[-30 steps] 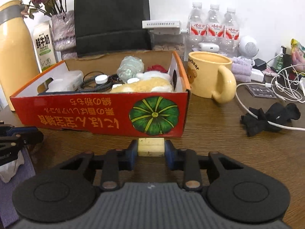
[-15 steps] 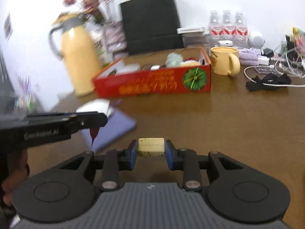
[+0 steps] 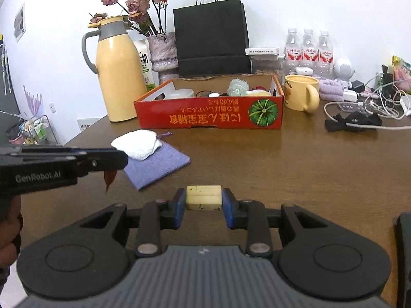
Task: Organize objects
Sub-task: 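Lift the cream block into the box and open the right tool, then grasp the white cloth with both tools and lift it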
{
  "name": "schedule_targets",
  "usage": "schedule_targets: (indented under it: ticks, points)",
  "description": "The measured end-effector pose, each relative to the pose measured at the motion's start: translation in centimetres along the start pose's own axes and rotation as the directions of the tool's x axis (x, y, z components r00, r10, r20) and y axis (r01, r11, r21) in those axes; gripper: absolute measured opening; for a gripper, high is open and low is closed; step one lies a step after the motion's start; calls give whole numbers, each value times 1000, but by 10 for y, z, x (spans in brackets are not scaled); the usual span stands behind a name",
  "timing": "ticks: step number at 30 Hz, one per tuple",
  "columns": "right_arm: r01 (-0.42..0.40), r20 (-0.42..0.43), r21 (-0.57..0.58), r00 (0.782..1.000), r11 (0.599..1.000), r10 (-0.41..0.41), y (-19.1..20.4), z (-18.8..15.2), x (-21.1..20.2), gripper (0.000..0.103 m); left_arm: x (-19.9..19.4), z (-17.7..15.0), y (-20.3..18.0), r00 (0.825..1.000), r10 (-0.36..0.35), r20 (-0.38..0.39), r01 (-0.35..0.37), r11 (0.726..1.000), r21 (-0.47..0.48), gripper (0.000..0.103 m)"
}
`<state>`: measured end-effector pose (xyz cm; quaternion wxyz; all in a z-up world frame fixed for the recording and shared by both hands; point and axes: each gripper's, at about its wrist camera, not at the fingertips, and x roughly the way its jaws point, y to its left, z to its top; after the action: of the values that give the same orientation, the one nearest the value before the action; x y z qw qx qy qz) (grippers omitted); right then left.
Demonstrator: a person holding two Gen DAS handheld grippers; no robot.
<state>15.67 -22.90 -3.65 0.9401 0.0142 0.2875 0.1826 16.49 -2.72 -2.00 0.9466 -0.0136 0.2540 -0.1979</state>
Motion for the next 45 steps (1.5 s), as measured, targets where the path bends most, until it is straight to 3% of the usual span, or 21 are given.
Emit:
schedule_targets:
  ticks: [4,9,12,14,17,19,21,22,24,25,29,33,35,38,41,45]
  points:
    - [2,77,-17,997,1000,-1,-8,39,19,31,35,43,21,999,-1,50,0,1000,27,9]
    - [-19,168,40,986,999,12,-38,118,68,31,107,107,58,1000,0,26,0,1000,-3,9]
    - [-47,151,82,988,996,34,-53,160,122,31,163,146,83,1000,19,-11,-19,999,-44,9]
    - [-40,96,98,995,994,31,-61,180,168,31,200,162,99,999,11,-48,-15,997,-77,9]
    - [-42,30,160,999,986,38,-76,192,221,32,246,167,115,994,5,-109,-16,995,-98,10]
    - [-74,4,224,997,972,75,-87,194,243,36,268,164,121,990,3,-138,-20,993,-120,17]
    - [-103,-13,284,994,953,112,-95,193,258,45,278,158,127,990,-3,-141,-21,985,-169,45]
    - [-105,-11,286,994,953,113,-96,192,259,46,280,154,129,991,-19,-136,-7,982,-188,48]
    - [-84,0,255,996,963,87,-95,192,257,55,281,151,130,991,-23,-135,-5,980,-198,51]
    - [-69,7,247,998,967,69,-94,193,254,56,280,153,129,988,1,-152,-30,982,-188,51]
    - [-35,24,215,999,976,31,-92,199,243,57,248,167,126,994,64,-88,-79,979,-185,58]
    - [2,57,153,998,988,-11,-81,203,213,63,184,177,113,992,104,67,-96,989,-112,87]
    - [35,65,120,997,992,-43,-73,201,194,70,156,174,101,989,114,90,-111,993,-41,87]
    - [74,71,82,994,994,-80,-58,188,164,80,118,154,81,986,140,87,-145,988,52,93]
    - [110,89,24,990,994,-112,-35,150,123,89,82,108,63,976,196,89,-206,972,112,96]
    - [81,52,-15,995,997,-80,-11,80,64,96,37,37,46,975,222,10,-222,972,80,96]
